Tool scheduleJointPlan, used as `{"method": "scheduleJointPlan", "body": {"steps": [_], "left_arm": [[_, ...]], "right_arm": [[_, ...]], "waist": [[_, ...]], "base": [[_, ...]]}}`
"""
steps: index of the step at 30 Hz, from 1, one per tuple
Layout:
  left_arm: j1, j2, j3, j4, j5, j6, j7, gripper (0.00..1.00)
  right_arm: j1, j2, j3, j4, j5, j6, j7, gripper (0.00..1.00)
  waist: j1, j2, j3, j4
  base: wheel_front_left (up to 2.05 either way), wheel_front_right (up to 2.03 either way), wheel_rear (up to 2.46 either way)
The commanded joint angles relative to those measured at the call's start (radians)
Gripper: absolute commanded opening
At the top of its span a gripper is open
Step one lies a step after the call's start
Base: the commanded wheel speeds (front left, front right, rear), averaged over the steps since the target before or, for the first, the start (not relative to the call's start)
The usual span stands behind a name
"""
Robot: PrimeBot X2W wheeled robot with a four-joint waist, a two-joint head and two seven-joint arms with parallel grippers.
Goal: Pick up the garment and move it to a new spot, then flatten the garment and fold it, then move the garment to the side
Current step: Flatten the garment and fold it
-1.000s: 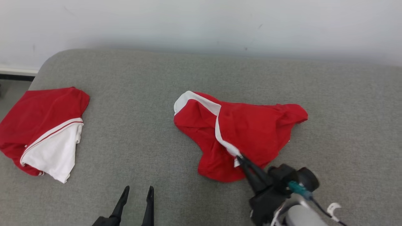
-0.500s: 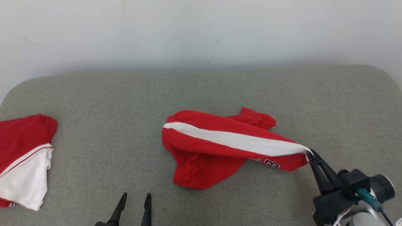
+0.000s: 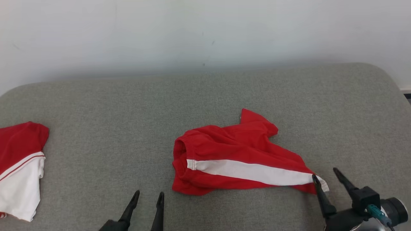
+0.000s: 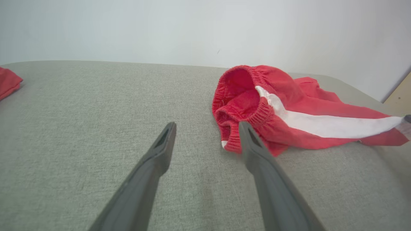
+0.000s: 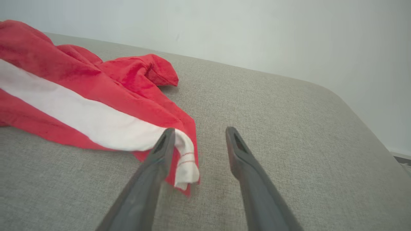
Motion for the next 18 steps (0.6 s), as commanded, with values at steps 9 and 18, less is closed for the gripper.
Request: {"method": "scheduleJointPlan", "body": {"steps": [9,18], "left_arm": [[-0.190,0.000,-0.130,0.103,-0.105,-0.017,-0.003,1.00],[-0.351,0.001,-0.167,0.258,-0.200,-0.011,-0.003,1.00]], "right_arm": [[-0.037,0.047,0.004,-0.076,0.010,-0.002,0.000,1.00],[-0.061,0.081,0.015,-0.081,0.015,-0.002,0.000,1.00]], "waist": [[0.0001,0.0000,0.076,-0.041],[0.0001,0.0000,0.131,-0.087]], "base": [[0.00,0.00,0.00],[0.00,0.00,0.00]]}}
